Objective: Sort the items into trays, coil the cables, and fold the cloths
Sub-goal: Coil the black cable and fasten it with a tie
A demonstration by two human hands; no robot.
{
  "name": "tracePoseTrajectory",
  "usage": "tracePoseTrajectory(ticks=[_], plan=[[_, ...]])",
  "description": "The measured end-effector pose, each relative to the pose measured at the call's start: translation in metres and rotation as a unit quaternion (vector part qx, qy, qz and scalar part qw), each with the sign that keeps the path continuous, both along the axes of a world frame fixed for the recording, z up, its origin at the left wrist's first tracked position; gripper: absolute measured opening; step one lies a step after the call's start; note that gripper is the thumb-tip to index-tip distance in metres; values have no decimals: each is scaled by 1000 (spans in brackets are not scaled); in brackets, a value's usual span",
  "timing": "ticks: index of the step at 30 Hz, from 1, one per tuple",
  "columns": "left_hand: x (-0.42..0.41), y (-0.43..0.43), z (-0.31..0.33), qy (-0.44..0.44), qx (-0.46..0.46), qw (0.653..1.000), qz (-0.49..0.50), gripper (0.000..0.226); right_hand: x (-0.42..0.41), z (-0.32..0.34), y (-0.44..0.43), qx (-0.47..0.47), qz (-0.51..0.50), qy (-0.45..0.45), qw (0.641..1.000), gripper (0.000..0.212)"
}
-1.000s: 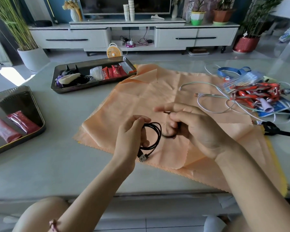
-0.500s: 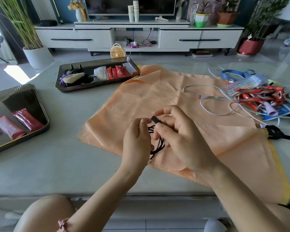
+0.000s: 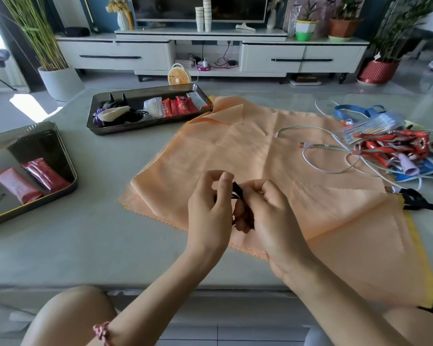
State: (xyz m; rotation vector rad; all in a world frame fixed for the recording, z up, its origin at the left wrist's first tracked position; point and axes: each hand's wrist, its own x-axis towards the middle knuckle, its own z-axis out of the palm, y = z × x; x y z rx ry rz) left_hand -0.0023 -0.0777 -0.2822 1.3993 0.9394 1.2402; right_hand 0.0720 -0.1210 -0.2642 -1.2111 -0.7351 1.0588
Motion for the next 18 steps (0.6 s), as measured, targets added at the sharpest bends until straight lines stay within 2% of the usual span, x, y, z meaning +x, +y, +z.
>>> tracePoseTrajectory(ticks=[5, 9, 15, 18], plan=[[-1, -1, -2, 9, 31, 999, -29, 7, 1, -8, 3, 14, -6, -84, 996, 10], [-1, 2, -2, 9, 28, 999, -35, 15, 4, -6, 0, 8, 22, -107, 994, 7], [-9, 18, 3, 29, 28, 999, 3, 23, 22, 4, -11, -46, 130, -164, 977, 7], [-10, 20, 4, 17, 3, 1000, -19, 24, 23, 5, -13, -27, 108, -201, 973, 11]])
